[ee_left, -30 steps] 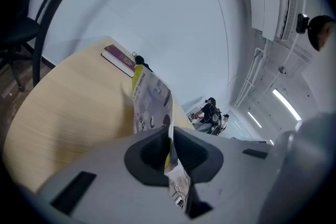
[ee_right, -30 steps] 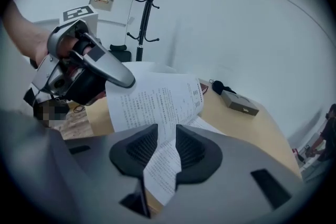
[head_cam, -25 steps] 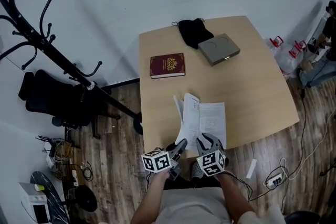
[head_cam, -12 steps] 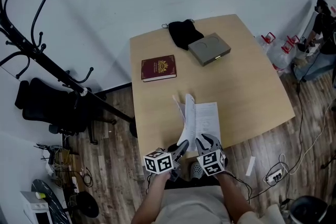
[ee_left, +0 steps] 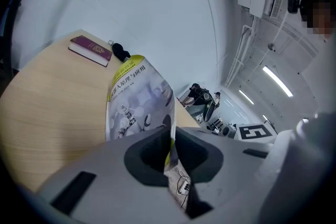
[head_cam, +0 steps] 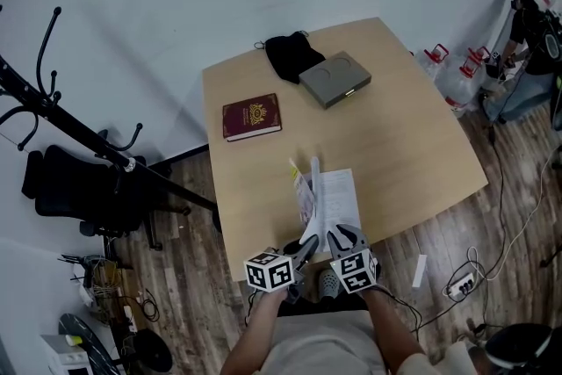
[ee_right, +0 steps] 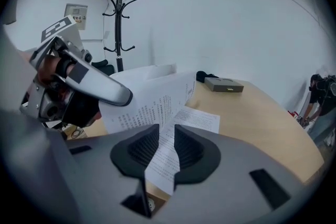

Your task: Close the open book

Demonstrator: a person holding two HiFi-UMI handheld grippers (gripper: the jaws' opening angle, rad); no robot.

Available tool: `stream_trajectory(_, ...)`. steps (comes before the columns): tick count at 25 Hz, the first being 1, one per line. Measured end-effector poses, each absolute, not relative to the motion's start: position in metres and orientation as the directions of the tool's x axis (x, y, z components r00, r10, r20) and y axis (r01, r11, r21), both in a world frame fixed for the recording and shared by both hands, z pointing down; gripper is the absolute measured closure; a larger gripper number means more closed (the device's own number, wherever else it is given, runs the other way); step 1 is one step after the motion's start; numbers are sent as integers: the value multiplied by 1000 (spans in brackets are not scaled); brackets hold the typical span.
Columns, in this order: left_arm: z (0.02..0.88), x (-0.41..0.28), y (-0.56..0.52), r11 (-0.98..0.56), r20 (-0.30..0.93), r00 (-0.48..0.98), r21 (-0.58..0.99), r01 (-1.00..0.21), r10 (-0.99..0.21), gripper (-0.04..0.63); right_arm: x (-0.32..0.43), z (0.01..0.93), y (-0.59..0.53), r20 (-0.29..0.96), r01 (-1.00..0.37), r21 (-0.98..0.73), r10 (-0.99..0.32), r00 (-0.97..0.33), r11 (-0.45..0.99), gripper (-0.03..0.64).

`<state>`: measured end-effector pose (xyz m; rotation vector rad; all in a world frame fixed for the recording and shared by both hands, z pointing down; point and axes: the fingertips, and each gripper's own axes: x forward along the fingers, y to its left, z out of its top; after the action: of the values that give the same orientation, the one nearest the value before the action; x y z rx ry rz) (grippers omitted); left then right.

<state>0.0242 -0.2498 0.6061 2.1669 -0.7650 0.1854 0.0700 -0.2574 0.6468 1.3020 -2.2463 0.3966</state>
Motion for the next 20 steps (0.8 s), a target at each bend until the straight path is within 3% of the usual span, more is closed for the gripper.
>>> stream_trajectory(3, 609, 33, -249, -489, 379, 813, 658, -573, -443, 559, 76, 649, -255, 556, -877, -27, -722, -412, 480, 551)
stream_trajectory(20, 639, 65, -247, -518, 444, 831, 649, -557, -336, 558, 94, 667, -247, 579, -910, -103, -720, -383, 402, 568)
